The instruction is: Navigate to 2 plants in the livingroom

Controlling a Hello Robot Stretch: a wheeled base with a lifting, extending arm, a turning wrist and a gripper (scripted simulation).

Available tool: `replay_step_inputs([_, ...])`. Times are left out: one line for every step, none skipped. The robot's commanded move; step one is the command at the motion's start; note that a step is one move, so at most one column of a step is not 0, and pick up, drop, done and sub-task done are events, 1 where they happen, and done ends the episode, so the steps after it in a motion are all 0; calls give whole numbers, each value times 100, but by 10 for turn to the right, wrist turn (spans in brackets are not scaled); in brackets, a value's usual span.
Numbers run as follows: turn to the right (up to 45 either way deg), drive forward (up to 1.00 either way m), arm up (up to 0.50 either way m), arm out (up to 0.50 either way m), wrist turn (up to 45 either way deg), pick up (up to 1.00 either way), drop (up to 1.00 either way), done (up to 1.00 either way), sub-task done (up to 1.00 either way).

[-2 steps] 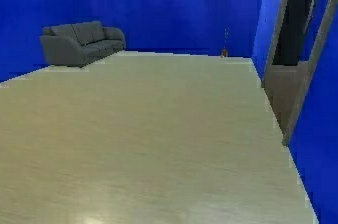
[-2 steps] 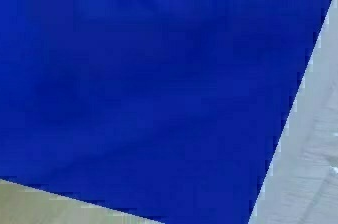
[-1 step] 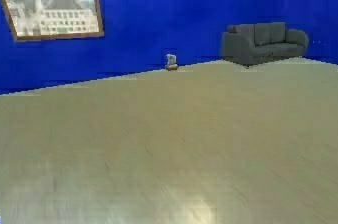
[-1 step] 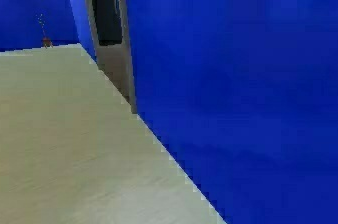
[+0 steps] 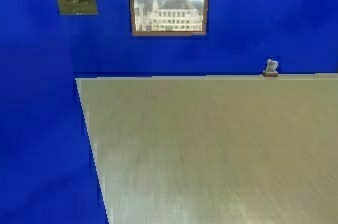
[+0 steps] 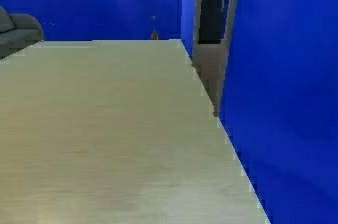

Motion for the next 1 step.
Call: replay_step_inputs([0, 100, 0, 0, 0, 0, 0, 0, 0])
